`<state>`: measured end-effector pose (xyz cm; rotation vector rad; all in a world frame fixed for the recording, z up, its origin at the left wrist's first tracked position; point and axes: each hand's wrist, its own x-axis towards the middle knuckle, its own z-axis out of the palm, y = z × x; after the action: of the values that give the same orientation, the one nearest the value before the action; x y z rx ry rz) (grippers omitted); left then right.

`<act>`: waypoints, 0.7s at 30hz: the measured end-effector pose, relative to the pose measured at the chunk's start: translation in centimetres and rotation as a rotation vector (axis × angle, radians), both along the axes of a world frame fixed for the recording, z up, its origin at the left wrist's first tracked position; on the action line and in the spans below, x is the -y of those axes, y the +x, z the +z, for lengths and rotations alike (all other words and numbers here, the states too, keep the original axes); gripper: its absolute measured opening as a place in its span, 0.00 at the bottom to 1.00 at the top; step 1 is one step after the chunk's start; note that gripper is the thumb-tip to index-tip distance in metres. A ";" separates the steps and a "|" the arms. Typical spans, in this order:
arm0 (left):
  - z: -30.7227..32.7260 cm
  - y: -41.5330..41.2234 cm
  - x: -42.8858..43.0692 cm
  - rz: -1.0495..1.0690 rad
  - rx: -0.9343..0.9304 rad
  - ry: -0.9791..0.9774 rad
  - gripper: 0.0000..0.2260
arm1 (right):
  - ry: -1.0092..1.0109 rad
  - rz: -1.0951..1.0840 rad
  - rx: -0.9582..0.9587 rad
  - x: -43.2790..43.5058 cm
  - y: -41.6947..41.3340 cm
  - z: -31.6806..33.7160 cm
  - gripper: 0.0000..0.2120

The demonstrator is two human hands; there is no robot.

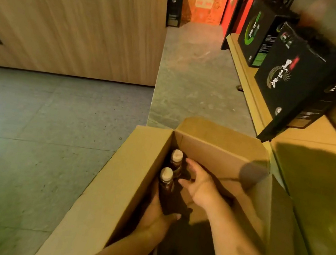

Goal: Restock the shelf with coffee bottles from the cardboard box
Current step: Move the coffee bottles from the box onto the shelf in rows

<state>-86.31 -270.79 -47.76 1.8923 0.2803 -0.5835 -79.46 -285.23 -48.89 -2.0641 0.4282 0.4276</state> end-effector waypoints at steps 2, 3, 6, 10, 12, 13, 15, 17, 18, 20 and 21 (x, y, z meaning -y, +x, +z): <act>-0.9 0.2 0.4 0.034 0.011 0.001 0.47 | 0.045 -0.019 0.003 0.3 1.0 -1.9 0.34; -1.2 0.3 0.5 0.057 0.024 -0.001 0.47 | 0.069 -0.026 0.005 0.4 1.4 -2.6 0.33; -2.3 0.6 0.9 0.104 0.069 0.026 0.47 | 0.123 -0.029 -0.007 0.5 2.2 -3.7 0.32; -2.8 1.5 1.9 0.180 0.096 0.116 0.42 | 0.146 -0.020 -0.006 0.6 3.2 -4.2 0.30; -2.6 2.0 2.5 0.189 0.105 0.156 0.37 | 0.142 0.015 0.004 0.8 3.7 -4.3 0.30; -2.5 2.2 2.7 0.190 0.107 0.168 0.33 | 0.129 0.032 0.019 0.9 3.9 -4.3 0.29; -2.6 2.3 3.2 0.189 0.112 0.183 0.28 | 0.099 0.076 0.060 1.0 4.2 -4.4 0.26; -2.8 2.3 3.4 0.194 0.117 0.200 0.27 | 0.090 0.106 0.087 1.1 4.4 -4.4 0.25; -3.0 2.2 3.3 0.193 0.115 0.216 0.27 | 0.089 0.115 0.095 1.0 4.4 -4.5 0.26; -3.1 1.8 2.9 0.157 0.110 0.233 0.27 | 0.064 0.154 0.106 0.9 4.4 -4.3 0.27; -3.1 1.5 2.7 0.131 0.125 0.214 0.27 | 0.049 0.179 0.119 0.9 4.4 -4.2 0.26</act>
<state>-84.83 -273.51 -50.87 2.0888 0.3952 -0.3564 -75.08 -286.18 -53.08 -2.0756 0.1605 0.4145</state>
